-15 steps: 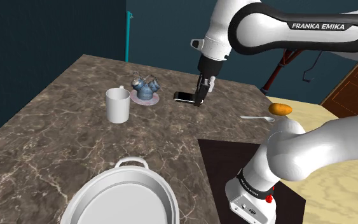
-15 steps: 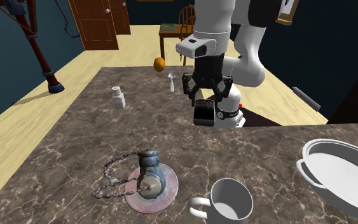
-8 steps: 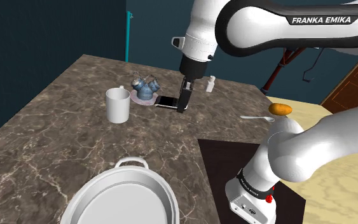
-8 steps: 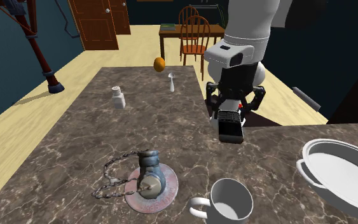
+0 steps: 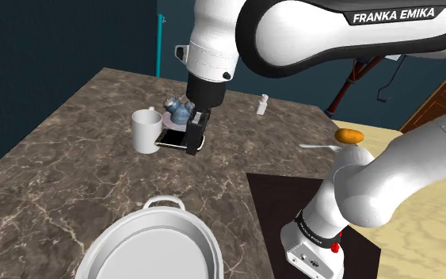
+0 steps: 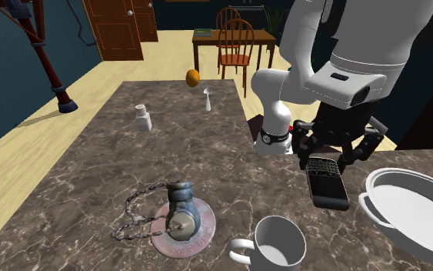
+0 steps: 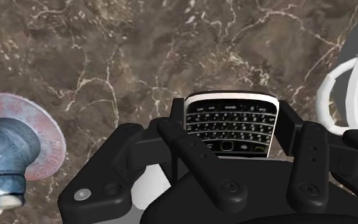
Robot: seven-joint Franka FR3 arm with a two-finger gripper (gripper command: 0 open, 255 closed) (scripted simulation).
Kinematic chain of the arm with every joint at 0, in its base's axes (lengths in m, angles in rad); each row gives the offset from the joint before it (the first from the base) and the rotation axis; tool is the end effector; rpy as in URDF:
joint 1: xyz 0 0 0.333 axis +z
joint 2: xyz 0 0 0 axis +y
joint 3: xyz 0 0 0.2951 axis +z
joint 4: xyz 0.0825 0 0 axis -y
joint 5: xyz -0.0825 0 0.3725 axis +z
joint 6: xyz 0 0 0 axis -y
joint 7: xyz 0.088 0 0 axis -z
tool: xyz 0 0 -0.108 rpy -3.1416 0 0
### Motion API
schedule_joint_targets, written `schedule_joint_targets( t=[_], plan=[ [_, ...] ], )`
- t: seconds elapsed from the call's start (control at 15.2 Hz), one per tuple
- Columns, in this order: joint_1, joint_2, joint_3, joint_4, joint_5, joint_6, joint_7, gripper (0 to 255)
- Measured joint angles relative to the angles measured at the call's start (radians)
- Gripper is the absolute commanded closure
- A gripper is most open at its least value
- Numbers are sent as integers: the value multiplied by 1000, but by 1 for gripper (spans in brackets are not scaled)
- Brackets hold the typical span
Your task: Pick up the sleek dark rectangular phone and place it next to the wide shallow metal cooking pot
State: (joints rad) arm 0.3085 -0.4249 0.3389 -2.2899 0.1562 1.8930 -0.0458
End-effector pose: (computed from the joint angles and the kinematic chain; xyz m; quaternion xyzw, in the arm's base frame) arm 0.3297 0.2761 0.4899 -0.9528 -0.3035 -0.0031 0.0066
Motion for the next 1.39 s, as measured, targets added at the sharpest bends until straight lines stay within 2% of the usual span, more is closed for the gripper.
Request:
schedule_joint_targets(
  t=[0.4, 0.86, 1.12, 1.39],
  plan=[
    [21, 174, 116, 166, -31, 14, 160, 255],
    [64, 432, 227, 423, -152, -7, 364, 255],
    [124, 598, 261, 600, -250, -47, 477, 255],
    [217, 768, 268, 807, -346, -113, 569, 255]
  ],
)
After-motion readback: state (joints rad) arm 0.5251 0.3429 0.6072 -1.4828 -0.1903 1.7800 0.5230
